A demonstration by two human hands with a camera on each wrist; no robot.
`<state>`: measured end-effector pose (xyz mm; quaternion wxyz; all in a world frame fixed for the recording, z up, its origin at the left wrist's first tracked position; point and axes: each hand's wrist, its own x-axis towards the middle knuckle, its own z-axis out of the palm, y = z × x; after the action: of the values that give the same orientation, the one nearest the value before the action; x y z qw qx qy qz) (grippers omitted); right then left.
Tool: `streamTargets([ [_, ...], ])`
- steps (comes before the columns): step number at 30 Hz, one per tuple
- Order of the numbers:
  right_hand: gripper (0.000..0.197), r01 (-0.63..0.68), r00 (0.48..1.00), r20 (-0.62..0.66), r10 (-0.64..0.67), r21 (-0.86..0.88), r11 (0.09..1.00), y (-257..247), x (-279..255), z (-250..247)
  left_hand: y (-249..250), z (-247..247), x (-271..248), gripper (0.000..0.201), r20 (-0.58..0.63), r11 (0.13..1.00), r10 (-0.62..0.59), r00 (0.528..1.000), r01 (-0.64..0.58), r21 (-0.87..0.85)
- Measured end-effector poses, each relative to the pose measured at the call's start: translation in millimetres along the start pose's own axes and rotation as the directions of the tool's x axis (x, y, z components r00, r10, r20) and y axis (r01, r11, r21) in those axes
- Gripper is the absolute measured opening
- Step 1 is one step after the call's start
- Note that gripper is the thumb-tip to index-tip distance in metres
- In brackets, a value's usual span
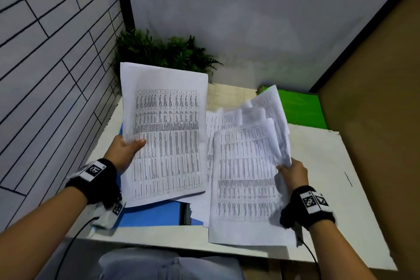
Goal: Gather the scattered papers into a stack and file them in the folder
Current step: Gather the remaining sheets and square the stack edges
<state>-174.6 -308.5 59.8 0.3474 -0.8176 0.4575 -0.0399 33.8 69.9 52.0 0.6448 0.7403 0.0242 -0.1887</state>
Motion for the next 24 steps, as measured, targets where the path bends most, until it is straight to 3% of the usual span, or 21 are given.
streamTargets([
  [3, 0.024, 0.029, 0.999, -0.035, -0.029, 0.002, 1.0, -0.8, 1.2, -18.3, 6.2, 9.5, -9.7, 0.005, 0.026, 0.996, 0.03, 0.999, -0.033, 0.081],
  [7, 0.026, 0.044, 0.997, -0.07, -0.043, 0.024, 0.999, -1.6, 0.4, -45.5, -0.2, 17.1, -6.2, 0.026, -0.004, 0.993, 0.034, 0.999, -0.034, 0.11],
  [16, 0.025, 0.085, 0.99, -0.117, -0.075, 0.076, 0.994, 10.3, 28.7, -124.1, 19.5, 73.0, -37.5, 0.01, -0.123, 0.99, 0.064, 0.99, -0.047, 0.135],
  [20, 0.023, 0.102, 0.986, -0.149, -0.073, 0.199, 0.975, 22.2, 42.2, -164.8, 14.8, 86.1, -43.3, 0.008, -0.122, 0.992, 0.052, 0.991, -0.037, 0.123],
  [23, 0.001, 0.149, 0.979, -0.185, -0.087, 0.353, 0.924, 26.2, 41.0, -205.3, 16.7, 100.6, -53.5, 0.018, -0.132, 0.993, 0.031, 0.991, -0.016, 0.114],
  [24, 0.011, 0.173, 0.974, -0.207, -0.093, 0.409, 0.896, 25.7, 36.8, -218.4, 17.5, 106.9, -56.4, 0.023, -0.141, 0.994, 0.033, 0.989, -0.018, 0.11],
])
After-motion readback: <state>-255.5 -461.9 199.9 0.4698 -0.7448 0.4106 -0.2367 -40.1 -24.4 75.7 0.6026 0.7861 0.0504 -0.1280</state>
